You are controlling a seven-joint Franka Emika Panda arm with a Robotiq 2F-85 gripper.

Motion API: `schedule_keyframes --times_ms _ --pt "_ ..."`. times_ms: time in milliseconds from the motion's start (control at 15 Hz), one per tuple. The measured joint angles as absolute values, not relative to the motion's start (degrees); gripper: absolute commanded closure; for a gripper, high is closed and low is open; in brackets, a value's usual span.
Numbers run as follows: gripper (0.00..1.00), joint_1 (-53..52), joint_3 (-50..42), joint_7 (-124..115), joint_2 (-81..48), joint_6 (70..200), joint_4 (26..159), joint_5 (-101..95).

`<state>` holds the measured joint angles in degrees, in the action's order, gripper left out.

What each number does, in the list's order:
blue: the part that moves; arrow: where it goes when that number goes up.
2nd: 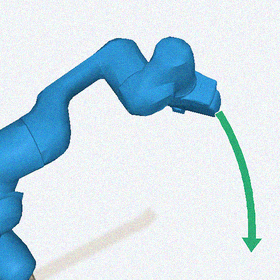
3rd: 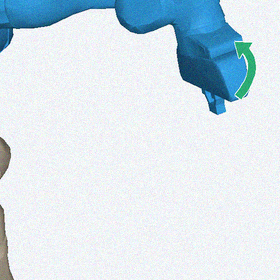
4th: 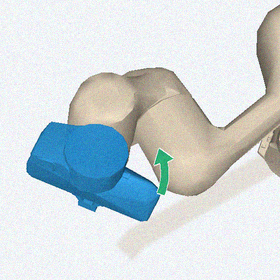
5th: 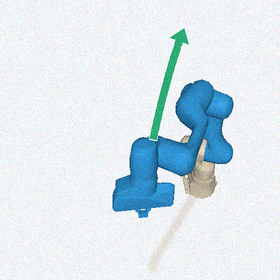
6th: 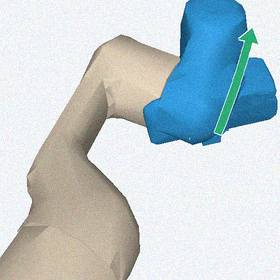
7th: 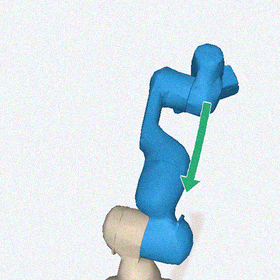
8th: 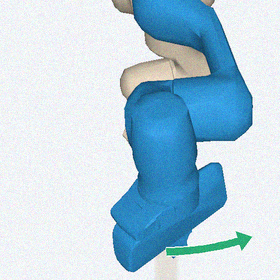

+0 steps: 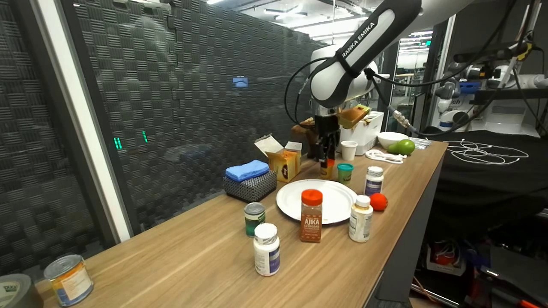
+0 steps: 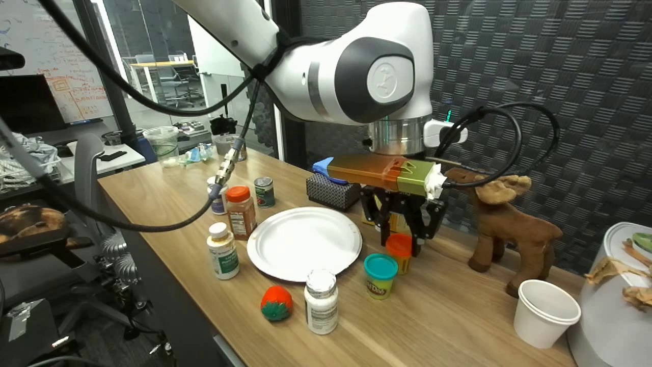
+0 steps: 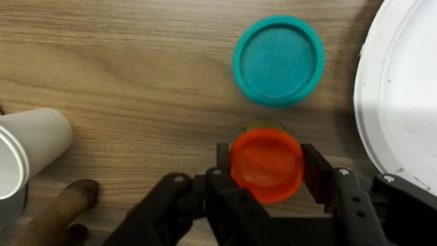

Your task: Put the bottles on the white tray

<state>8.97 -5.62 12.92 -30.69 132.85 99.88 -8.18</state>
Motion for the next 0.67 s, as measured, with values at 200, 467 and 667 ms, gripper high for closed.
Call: schedule_keyframes --times_ms 200,467,667 --pt "0.71 8.9 -5.6 12.9 -30.7 132.9 99.8 -8.2" --pt "0.71 8.0 -5.6 11.9 -28.8 129.1 99.9 -8.2" --pt "0.71 5.5 -5.3 10.1 -24.8 126.5 101.0 -9.0"
